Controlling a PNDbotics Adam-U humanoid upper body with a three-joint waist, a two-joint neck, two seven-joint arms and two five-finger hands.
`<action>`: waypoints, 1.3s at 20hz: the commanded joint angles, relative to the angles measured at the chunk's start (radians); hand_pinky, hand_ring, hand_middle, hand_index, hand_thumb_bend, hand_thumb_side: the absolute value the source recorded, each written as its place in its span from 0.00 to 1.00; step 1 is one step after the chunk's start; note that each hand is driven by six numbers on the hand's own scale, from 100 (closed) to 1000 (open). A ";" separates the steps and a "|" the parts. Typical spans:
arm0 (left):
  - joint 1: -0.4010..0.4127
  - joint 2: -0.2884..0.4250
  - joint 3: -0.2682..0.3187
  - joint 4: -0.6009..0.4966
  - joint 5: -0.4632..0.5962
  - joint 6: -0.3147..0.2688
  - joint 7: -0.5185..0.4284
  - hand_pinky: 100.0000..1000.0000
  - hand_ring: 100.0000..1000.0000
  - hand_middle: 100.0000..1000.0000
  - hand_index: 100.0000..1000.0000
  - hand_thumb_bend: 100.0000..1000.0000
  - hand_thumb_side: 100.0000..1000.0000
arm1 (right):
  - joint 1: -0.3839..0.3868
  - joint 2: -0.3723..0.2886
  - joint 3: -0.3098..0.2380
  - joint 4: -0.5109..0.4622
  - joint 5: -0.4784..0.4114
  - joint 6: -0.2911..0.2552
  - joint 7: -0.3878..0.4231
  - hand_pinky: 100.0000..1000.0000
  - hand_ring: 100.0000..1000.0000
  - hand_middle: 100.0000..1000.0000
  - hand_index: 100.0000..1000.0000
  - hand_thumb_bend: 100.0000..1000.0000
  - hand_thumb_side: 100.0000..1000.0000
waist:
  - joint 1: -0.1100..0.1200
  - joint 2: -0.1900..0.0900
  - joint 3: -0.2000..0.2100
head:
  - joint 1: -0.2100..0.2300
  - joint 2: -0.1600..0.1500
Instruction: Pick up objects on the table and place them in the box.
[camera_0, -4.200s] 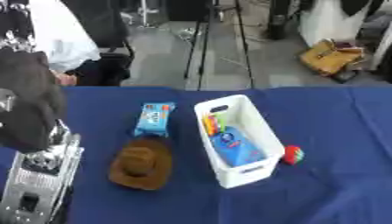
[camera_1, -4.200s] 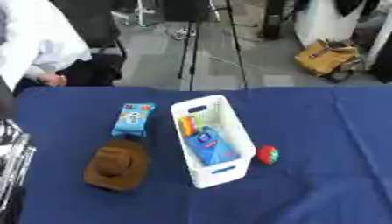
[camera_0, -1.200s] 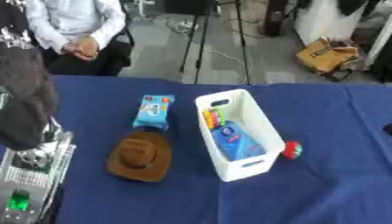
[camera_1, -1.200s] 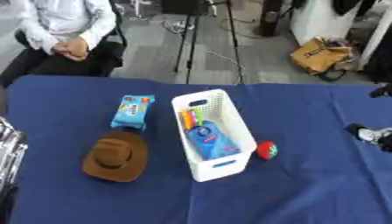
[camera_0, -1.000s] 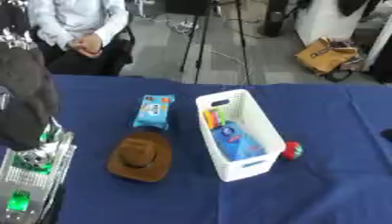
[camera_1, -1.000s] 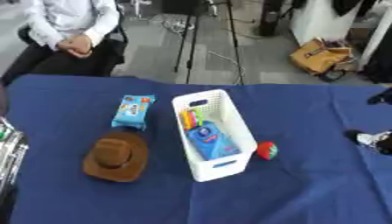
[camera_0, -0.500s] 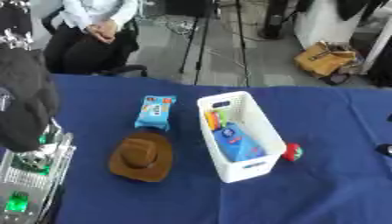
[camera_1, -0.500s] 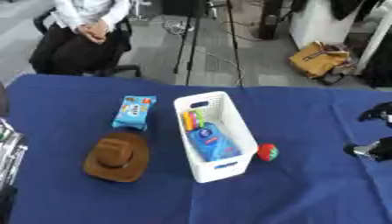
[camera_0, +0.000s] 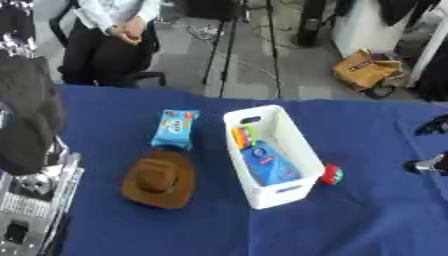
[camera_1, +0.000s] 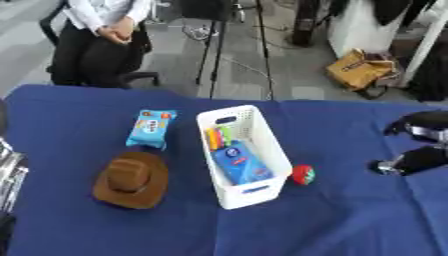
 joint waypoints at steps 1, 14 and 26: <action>-0.012 0.015 0.000 -0.014 0.004 0.000 -0.006 0.91 0.94 0.89 0.99 0.00 1.00 | -0.031 0.002 0.004 0.020 -0.020 0.006 -0.033 0.89 0.92 0.89 0.95 0.55 0.77 | 0.000 -0.028 -0.001 | -0.002 0.004; -0.011 0.001 -0.001 -0.014 0.012 0.001 -0.008 0.91 0.94 0.89 0.99 0.00 1.00 | -0.028 0.067 0.081 -0.001 -0.126 0.187 -0.266 0.85 0.89 0.82 0.92 0.68 0.76 | 0.001 -0.027 0.002 | 0.001 0.002; -0.007 -0.006 -0.002 -0.014 0.017 0.002 -0.010 0.91 0.94 0.89 0.99 0.00 1.00 | -0.018 0.126 0.110 0.010 -0.118 0.302 -0.331 0.86 0.89 0.81 0.92 0.70 0.76 | 0.001 -0.025 0.006 | -0.012 0.009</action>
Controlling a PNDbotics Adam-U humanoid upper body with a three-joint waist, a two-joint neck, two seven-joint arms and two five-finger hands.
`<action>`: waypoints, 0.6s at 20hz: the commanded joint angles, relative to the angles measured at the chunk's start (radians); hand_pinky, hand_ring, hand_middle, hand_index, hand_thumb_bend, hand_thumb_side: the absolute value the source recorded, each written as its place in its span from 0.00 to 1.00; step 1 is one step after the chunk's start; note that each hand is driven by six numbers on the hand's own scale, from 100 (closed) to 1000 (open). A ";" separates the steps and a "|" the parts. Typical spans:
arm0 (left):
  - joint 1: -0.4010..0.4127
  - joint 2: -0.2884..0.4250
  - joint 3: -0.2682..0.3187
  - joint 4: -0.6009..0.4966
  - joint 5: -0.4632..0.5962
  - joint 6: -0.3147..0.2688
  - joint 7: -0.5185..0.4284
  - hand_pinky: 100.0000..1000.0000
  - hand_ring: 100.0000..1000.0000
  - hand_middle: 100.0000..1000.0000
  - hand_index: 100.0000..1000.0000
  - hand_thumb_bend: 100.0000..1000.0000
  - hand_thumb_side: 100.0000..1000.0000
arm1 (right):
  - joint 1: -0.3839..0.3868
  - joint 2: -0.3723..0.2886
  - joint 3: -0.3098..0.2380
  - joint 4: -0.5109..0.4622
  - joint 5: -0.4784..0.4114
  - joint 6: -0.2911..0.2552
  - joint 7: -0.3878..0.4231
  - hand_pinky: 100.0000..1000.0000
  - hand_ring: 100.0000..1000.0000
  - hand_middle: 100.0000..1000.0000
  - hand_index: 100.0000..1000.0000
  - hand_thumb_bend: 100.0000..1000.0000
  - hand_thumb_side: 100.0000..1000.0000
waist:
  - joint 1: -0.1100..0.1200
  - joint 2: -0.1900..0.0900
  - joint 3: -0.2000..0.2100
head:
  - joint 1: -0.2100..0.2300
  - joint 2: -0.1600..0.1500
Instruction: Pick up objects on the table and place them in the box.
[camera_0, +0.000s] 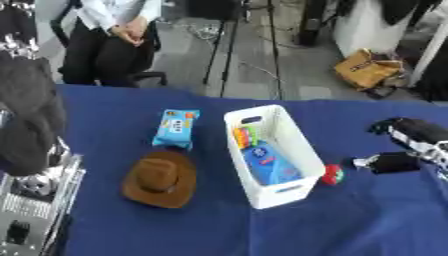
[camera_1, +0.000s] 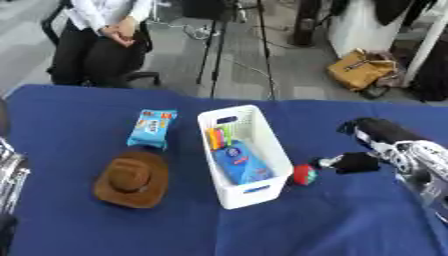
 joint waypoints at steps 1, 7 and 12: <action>-0.007 0.004 -0.001 -0.014 0.005 0.000 -0.003 0.91 0.94 0.89 0.99 0.00 1.00 | -0.009 0.006 -0.001 -0.001 0.006 0.040 -0.017 0.86 0.89 0.81 0.91 0.70 0.75 | 0.001 -0.024 0.001 | -0.006 0.008; -0.008 0.001 0.000 -0.014 0.006 0.001 -0.003 0.91 0.94 0.89 0.99 0.00 1.00 | 0.001 0.039 0.005 0.018 0.021 0.061 -0.044 0.85 0.88 0.78 0.89 0.68 0.71 | 0.003 -0.022 0.006 | -0.012 0.007; -0.009 0.000 0.001 -0.014 0.007 0.002 -0.002 0.91 0.94 0.89 0.99 0.00 1.00 | 0.006 0.047 0.007 0.024 0.032 0.061 -0.062 0.84 0.87 0.76 0.88 0.68 0.68 | 0.004 -0.021 0.007 | -0.014 0.009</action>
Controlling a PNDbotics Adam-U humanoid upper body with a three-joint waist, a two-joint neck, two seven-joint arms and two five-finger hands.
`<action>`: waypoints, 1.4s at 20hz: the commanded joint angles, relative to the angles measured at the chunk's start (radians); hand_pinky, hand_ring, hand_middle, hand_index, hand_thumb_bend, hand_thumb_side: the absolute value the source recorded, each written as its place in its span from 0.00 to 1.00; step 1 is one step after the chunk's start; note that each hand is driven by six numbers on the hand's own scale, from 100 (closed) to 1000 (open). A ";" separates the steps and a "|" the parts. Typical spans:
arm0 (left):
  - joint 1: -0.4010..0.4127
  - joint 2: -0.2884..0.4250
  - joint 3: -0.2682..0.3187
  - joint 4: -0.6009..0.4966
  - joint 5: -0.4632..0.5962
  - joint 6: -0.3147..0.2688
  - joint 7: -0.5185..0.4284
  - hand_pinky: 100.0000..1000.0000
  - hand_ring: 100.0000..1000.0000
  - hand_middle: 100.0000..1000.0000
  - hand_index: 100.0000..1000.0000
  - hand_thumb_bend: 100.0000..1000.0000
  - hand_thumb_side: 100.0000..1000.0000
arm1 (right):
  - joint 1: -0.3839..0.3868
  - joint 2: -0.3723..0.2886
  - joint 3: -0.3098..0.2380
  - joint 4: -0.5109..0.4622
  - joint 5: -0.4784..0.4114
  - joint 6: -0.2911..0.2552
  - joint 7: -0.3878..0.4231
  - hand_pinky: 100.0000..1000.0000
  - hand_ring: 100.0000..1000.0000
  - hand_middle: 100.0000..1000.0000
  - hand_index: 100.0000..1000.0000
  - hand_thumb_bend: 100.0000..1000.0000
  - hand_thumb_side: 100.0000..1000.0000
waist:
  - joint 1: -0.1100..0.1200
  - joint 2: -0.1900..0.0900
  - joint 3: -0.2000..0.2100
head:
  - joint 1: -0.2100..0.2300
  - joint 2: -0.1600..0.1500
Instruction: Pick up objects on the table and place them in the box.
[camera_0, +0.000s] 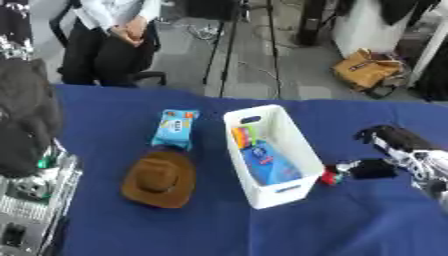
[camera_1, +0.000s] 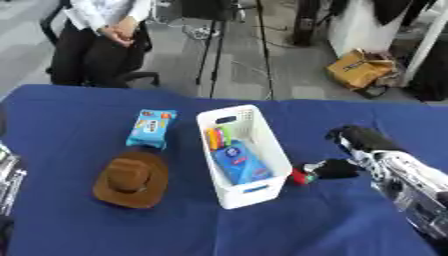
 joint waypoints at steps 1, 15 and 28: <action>-0.009 0.008 0.001 -0.014 0.004 0.002 -0.002 0.91 0.94 0.89 0.99 0.00 1.00 | -0.014 -0.014 -0.006 0.000 0.017 -0.001 -0.009 0.84 0.87 0.75 0.87 0.68 0.66 | 0.000 -0.021 0.000 | -0.004 0.008; -0.008 0.004 0.003 -0.014 0.007 0.002 -0.001 0.91 0.94 0.89 0.99 0.00 1.00 | -0.002 0.009 -0.011 0.022 0.038 -0.023 -0.042 0.83 0.86 0.70 0.82 0.65 0.65 | 0.005 -0.016 0.005 | -0.017 0.005; -0.014 0.000 0.003 -0.014 0.008 0.004 -0.001 0.91 0.94 0.89 0.99 0.00 1.00 | 0.003 0.034 -0.015 0.058 0.028 -0.040 -0.070 0.83 0.86 0.69 0.81 0.65 0.64 | 0.010 -0.014 0.008 | -0.023 0.001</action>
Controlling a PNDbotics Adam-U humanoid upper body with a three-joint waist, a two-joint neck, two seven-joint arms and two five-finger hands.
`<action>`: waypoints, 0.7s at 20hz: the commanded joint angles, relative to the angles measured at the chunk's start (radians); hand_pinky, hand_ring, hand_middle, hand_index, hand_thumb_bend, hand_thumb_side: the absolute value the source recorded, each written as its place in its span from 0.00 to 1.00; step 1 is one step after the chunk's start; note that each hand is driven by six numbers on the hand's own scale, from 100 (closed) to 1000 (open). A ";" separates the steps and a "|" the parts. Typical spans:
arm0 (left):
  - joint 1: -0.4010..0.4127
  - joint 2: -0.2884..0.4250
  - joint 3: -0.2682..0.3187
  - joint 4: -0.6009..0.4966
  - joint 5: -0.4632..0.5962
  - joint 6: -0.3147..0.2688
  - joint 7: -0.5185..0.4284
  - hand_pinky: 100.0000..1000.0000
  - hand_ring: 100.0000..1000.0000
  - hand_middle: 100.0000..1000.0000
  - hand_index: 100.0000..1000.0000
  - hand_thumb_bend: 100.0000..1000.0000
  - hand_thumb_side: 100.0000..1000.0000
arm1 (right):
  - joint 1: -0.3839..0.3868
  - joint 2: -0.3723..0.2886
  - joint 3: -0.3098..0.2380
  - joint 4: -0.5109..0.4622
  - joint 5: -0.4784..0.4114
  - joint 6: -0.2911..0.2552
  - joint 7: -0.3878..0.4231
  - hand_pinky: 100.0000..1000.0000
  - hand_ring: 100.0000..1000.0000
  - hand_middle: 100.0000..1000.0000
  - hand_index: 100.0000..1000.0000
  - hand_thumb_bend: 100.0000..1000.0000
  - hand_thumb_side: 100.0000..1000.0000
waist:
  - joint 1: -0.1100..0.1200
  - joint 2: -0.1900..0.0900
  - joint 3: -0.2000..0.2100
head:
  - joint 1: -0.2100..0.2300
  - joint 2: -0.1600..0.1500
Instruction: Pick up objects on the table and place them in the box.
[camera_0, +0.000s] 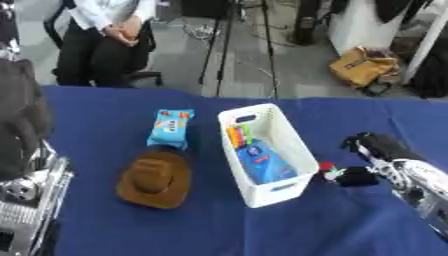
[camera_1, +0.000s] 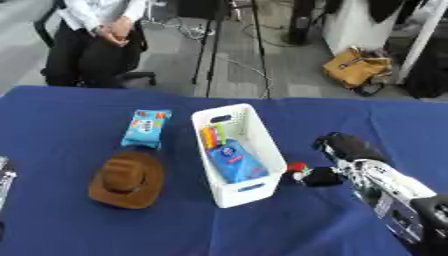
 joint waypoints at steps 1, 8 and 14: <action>-0.014 0.005 0.003 -0.014 0.004 0.004 -0.001 0.91 0.94 0.89 0.99 0.00 1.00 | -0.011 -0.010 -0.017 0.006 -0.001 -0.001 -0.009 0.83 0.86 0.69 0.81 0.65 0.64 | 0.002 -0.015 0.000 | -0.003 -0.003; -0.015 0.005 0.004 -0.014 0.003 0.005 0.000 0.91 0.94 0.89 0.99 0.00 1.00 | -0.005 -0.002 -0.022 0.024 -0.005 -0.010 -0.017 0.83 0.85 0.67 0.80 0.65 0.63 | 0.004 -0.013 0.000 | -0.005 -0.005; -0.015 0.004 0.003 -0.014 0.003 0.005 0.001 0.91 0.94 0.89 0.99 0.00 1.00 | -0.004 0.002 -0.023 0.031 -0.006 -0.012 -0.026 0.83 0.85 0.65 0.79 0.64 0.62 | 0.005 -0.012 -0.001 | -0.006 -0.006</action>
